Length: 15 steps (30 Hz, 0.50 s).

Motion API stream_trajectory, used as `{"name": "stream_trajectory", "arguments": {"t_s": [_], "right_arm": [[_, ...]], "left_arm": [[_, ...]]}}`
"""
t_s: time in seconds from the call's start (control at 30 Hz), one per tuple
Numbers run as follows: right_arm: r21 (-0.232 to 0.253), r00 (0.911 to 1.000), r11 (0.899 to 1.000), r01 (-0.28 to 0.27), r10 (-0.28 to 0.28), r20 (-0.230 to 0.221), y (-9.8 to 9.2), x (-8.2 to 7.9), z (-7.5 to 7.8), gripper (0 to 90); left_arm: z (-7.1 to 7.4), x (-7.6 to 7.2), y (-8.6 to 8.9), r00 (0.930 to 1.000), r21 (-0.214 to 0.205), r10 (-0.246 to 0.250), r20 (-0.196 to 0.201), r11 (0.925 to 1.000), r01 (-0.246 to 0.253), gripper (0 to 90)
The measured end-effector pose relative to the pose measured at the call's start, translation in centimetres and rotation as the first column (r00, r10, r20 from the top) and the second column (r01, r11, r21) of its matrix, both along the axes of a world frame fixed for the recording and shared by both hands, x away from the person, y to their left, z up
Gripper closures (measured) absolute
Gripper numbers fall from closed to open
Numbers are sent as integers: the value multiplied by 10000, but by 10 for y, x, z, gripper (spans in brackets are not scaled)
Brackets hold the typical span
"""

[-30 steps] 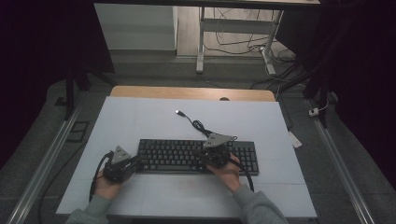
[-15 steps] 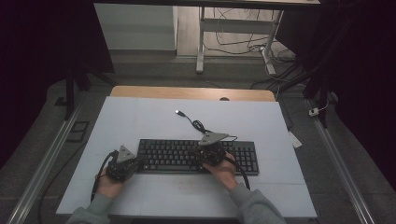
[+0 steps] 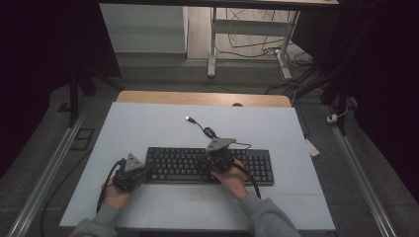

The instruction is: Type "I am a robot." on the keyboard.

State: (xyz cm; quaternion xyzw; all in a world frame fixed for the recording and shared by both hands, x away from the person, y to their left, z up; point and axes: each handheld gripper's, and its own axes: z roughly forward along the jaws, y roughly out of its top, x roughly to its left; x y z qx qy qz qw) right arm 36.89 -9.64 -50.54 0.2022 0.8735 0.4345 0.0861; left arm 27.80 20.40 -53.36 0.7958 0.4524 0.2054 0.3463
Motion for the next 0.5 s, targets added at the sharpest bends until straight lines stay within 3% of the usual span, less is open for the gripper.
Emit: {"name": "stream_trajectory", "arguments": {"t_s": [0.23, 0.5], "right_arm": [[-258, 9998, 9996, 124, -128, -176, 5, 5, -5, 898], [-476, 9997, 9986, 219, -222, -50, 9, 8, -8, 899]], "left_arm": [[0, 0, 0, 10000, 0, -16, -45, 10000, 16, 886], [-1, 1, 0, 9999, -6, -39, -149, 10000, 39, 886]]}}
